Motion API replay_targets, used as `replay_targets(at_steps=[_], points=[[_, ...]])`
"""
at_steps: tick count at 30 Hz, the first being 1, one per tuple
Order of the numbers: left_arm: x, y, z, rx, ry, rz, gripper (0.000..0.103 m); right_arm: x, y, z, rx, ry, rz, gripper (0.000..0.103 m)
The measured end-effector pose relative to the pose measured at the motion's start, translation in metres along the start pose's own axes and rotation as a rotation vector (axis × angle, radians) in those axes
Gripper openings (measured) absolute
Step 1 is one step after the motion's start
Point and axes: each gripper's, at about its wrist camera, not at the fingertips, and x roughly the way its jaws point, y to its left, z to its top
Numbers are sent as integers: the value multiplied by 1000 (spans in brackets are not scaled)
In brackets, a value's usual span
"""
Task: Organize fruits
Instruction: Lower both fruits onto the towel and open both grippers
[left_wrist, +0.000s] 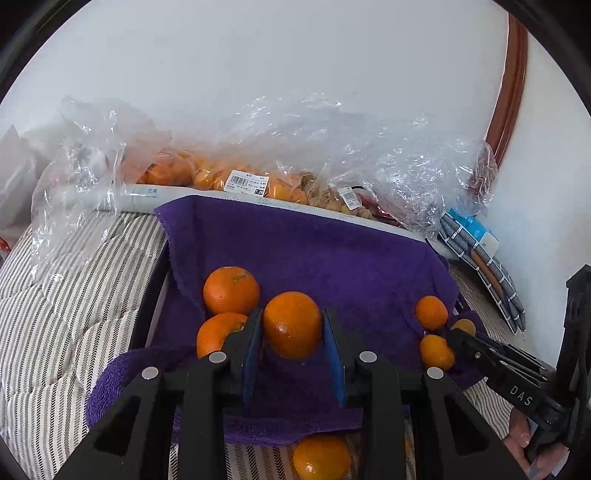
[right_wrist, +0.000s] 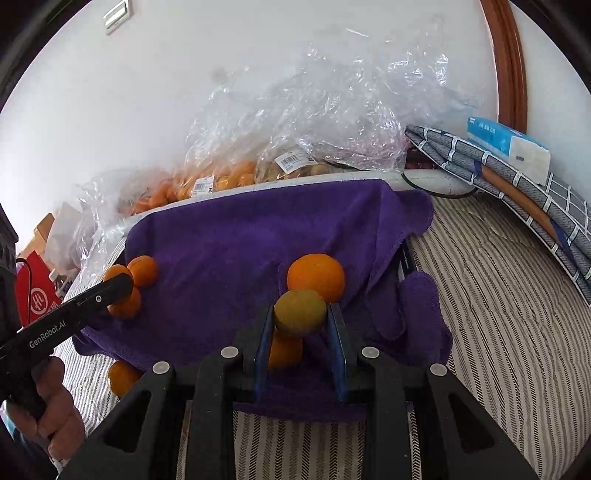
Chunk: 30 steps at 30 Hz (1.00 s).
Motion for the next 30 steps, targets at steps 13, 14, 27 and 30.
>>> replay_targets(at_steps=[13,14,27,30], points=[[3,-5,-2,26,-1,11,30,-1,0,-2,-8,-7,-4,29],[3,-5,-2,24,0,10,30,-1,0,-2,-10,-8,-6,29],[2,-4,-2,26,-5,12,30,-12,0,2,-5,-70,-8,47],[2,-3,-2,21,-4,0,33,-14,0,2,-5,-85,-14,48]])
